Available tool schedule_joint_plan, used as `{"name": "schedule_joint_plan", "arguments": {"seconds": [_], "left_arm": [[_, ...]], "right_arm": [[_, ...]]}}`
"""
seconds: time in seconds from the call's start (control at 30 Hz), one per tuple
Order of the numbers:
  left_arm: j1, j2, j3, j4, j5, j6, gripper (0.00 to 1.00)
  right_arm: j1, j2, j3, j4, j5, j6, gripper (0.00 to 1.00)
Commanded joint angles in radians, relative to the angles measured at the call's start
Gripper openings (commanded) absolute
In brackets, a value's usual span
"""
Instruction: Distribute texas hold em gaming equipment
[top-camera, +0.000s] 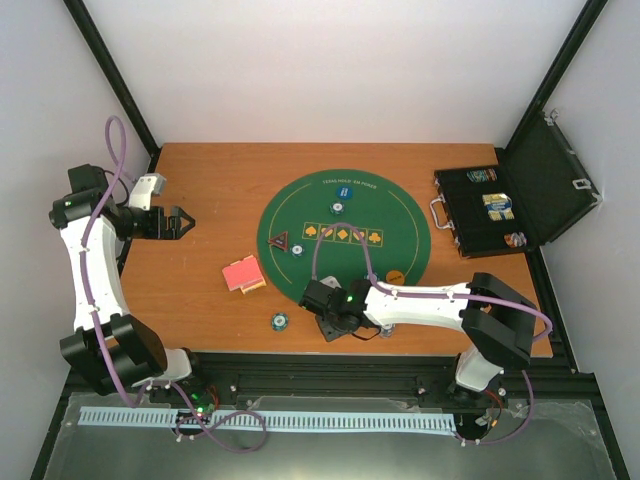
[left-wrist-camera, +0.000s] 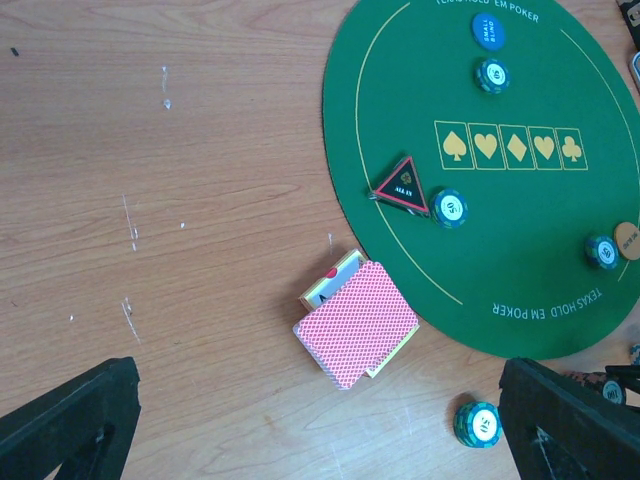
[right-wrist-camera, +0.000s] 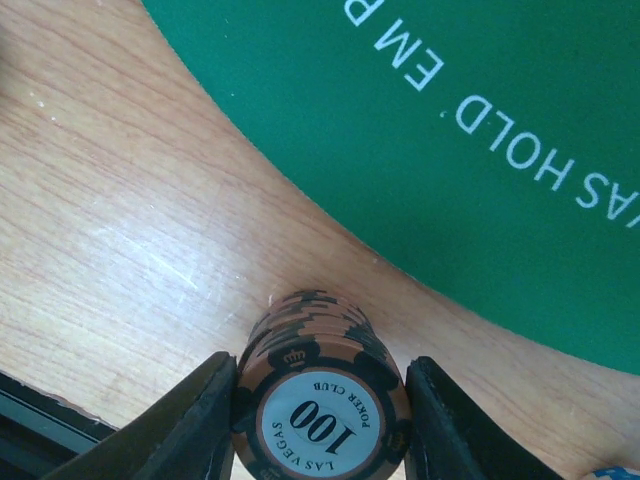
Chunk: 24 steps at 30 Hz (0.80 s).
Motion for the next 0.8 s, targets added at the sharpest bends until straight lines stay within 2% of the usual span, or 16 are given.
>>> {"name": "schedule_joint_plan", "arguments": {"seconds": [0.0,0.37,0.77], "left_arm": [[-0.001,-0.024,0.038,-0.009,0.002,-0.003,1.00],[-0.001,-0.017,0.041,-0.006,-0.007,-0.002,1.00],[-0.001,-0.009,0.046,-0.007,-0.009,-0.003,1.00]], "right_arm": [[0.007,-0.018,0.037,-0.032,0.037,0.010,0.32],[-0.007,0.006,0.258,-0.119,0.078,-0.072,0.29],[-0.163,0.337,0.584,-0.099,0.004,-0.249,0.25]]}}
